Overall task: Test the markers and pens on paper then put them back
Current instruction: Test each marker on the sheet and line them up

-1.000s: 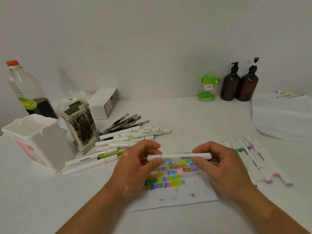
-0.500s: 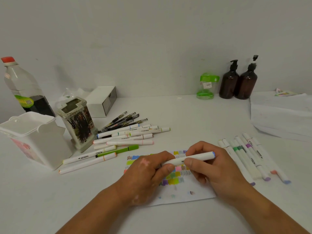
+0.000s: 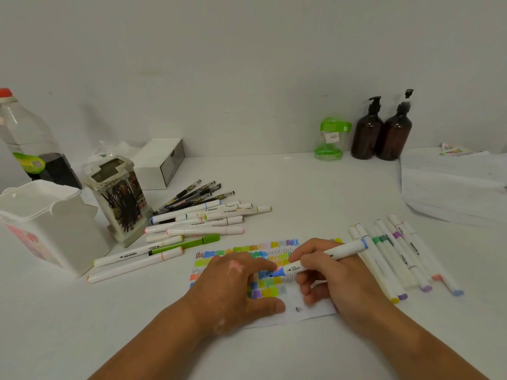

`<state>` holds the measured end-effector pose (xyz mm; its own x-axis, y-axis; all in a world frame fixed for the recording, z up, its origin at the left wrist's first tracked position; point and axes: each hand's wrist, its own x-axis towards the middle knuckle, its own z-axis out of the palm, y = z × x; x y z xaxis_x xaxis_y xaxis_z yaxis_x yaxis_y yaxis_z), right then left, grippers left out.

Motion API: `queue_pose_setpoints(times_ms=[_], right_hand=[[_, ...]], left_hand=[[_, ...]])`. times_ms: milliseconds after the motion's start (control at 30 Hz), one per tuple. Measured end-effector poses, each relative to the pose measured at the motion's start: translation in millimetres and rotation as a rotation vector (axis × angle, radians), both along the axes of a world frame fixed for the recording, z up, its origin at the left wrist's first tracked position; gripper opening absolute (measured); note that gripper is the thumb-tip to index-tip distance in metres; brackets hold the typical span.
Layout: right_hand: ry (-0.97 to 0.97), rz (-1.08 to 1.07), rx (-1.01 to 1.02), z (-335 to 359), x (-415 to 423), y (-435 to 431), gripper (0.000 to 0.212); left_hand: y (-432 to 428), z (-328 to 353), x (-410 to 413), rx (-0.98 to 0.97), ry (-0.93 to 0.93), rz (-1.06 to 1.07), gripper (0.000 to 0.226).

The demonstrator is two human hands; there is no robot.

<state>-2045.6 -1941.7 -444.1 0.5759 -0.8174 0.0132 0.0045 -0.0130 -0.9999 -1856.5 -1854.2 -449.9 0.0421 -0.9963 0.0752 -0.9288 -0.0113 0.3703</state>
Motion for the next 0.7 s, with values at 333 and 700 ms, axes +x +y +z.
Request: queue_pose_setpoints(times_ms=[333,700], right_hand=[[0.294,-0.052,-0.225,-6,-1,1,0.013],[0.360,-0.023,-0.245,-2,-2,2,0.013]], left_hand=[[3,1,16,0.062,-0.020,0.012,0.071],[1,-2,16,0.063,-0.046,0.024,0.076]])
